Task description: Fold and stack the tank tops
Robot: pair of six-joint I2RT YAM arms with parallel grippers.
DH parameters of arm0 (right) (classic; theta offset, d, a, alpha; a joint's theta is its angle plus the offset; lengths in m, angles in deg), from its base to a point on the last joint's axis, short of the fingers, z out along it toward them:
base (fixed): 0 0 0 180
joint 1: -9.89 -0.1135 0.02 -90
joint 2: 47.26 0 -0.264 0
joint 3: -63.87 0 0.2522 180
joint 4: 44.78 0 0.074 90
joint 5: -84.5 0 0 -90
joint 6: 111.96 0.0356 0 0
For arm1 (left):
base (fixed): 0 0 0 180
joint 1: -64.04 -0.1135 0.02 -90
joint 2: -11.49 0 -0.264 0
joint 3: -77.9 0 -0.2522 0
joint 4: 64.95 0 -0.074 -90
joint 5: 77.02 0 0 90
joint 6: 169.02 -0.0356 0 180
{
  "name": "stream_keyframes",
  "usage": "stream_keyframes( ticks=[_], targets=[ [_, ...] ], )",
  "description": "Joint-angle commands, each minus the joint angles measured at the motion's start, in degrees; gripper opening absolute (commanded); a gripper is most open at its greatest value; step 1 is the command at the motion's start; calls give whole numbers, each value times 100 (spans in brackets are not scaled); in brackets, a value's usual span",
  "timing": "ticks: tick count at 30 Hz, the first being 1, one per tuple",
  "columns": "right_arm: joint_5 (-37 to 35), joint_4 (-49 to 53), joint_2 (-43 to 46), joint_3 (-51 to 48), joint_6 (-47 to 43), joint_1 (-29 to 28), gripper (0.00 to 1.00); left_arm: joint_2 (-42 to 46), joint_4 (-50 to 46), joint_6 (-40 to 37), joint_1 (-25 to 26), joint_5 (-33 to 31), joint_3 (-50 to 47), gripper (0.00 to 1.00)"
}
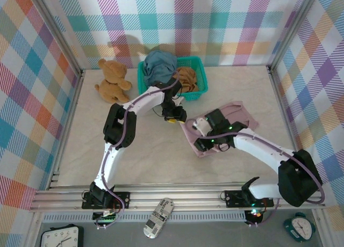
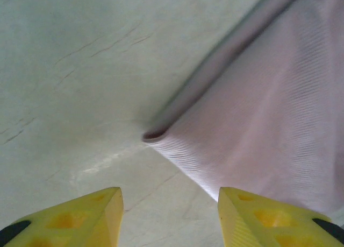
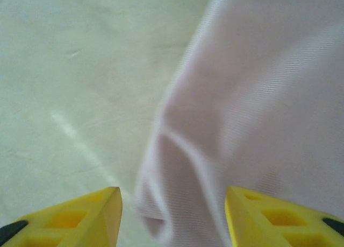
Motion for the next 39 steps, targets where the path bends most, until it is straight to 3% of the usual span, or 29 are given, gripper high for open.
stream_keyframes(
  ticks=[1,6,16,20,26,29,39],
  targets=[
    [-233,-332,-320,-27,-385,-522,55,-24,301,152,-48,312,-169,49],
    [-691,-455,-763,-29,-708,-980,56,-265,553,315,-58,586,-100,46],
    [-1136,-153,-1281,-91,-998,-1064,53,-732,420,253,33,688,251,37],
    [-1317,80,-1465,-85,-1054,-1103,45,-830,273,185,62,619,394,23],
    [-1263,305,-1276,-12,-849,-1134,17,-625,5,-4,38,272,386,1],
    [-1082,337,-1113,98,-703,-1219,10,-332,-88,-29,11,67,259,0],
    [-922,301,-1394,569,-133,-2330,9,1067,-195,14,-168,-817,-986,0]
  ],
)
